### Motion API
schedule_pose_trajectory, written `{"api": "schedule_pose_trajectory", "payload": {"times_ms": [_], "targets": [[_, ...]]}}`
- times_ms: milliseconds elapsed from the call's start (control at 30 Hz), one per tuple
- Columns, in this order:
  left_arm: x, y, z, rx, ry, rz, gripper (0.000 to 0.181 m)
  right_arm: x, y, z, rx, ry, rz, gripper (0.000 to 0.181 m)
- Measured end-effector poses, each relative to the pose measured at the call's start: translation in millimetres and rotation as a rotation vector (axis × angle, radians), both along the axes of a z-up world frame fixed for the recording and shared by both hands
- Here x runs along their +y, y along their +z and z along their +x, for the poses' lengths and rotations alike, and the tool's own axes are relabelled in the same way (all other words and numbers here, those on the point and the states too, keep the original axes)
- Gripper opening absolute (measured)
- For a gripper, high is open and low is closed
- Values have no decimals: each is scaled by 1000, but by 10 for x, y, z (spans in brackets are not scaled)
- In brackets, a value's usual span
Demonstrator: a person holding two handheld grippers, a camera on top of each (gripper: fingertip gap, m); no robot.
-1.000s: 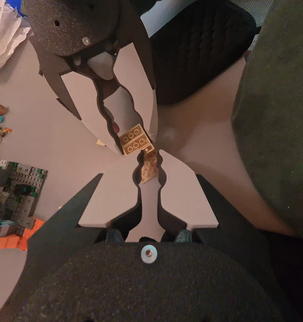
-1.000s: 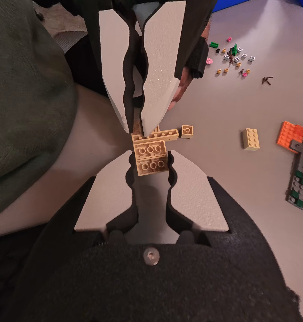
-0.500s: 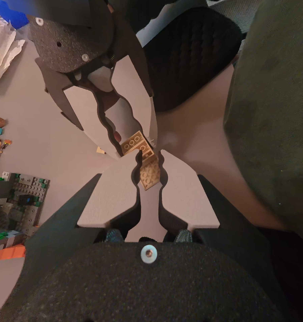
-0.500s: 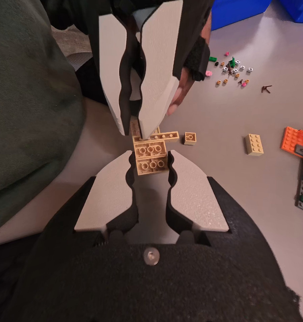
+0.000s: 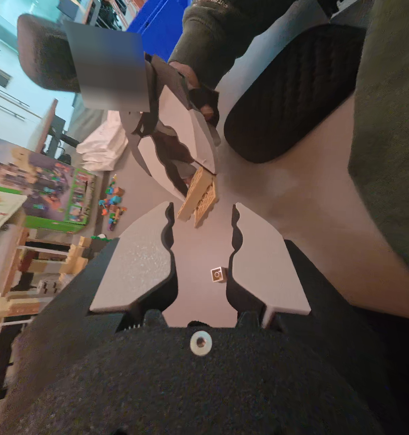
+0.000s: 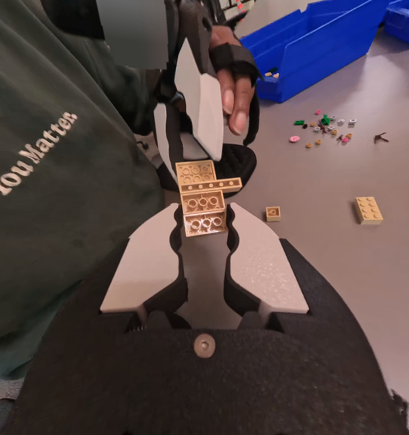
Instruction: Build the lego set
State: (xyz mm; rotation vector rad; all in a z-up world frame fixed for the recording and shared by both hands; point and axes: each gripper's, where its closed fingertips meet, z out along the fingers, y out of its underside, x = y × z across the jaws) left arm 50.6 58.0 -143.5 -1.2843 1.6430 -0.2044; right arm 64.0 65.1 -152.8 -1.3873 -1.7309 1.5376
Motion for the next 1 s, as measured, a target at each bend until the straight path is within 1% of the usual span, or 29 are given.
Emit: {"api": "schedule_pose_trajectory", "payload": {"times_ms": [67, 200, 267, 333, 467, 667, 767, 1000], "targets": [[-2, 7, 61, 4, -21, 42, 46, -24, 49, -22, 4, 19, -33, 35], [14, 12, 138, 35, -54, 130, 37, -87, 107, -54, 5, 48, -79, 35], [15, 6, 163, 45, -68, 153, 31, -115, 101, -63, -4, 58, -92, 35], [5, -12, 179, 56, -87, 172, 20, -140, 86, -67, -14, 67, -112, 35], [4, -63, 180, 77, -102, 225, 17, -150, 27, -60, -47, 69, -159, 35], [-79, -150, 180, 89, -142, 213, 17, -237, -55, -58, -90, 93, -227, 35], [-124, -206, 175, 121, -169, 195, 16, -279, -95, -64, -112, 105, -259, 35], [-196, -199, 159, 116, -190, 122, 16, -354, -69, -79, -113, 134, -299, 34]]}}
